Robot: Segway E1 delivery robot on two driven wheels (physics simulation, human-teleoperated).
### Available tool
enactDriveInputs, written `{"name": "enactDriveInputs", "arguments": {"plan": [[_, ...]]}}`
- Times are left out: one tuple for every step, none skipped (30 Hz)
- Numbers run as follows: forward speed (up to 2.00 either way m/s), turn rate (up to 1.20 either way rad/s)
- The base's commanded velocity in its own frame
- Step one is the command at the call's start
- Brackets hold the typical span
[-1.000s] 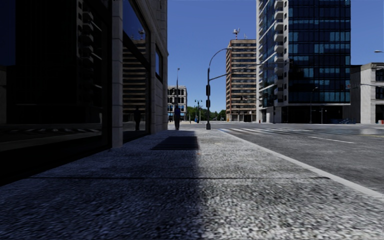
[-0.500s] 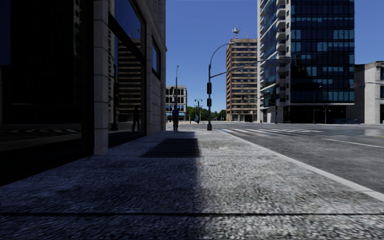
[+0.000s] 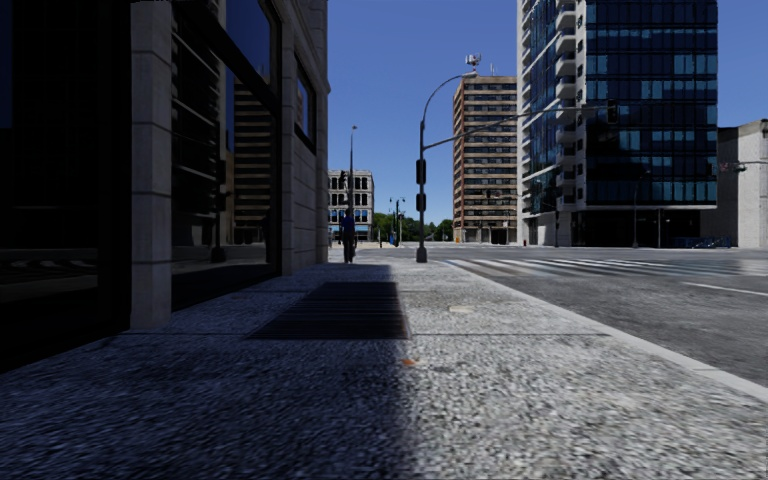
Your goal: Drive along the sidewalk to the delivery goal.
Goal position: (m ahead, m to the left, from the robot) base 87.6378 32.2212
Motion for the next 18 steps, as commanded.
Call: {"name": "enactDriveInputs", "arguments": {"plan": [[2.0, 0.0], [2.0, 0.0], [2.0, 0.0], [2.0, 0.0], [2.0, 0.0], [2.0, 0.0], [2.0, 0.0], [2.0, 0.0], [2.0, 0.0], [2.0, 0.0], [2.0, 0.0], [2.0, 0.0], [2.0, 0.0], [2.0, 0.0], [2.0, 0.0], [2.0, 0.0], [2.0, 0.0], [2.0, 0.0]]}}
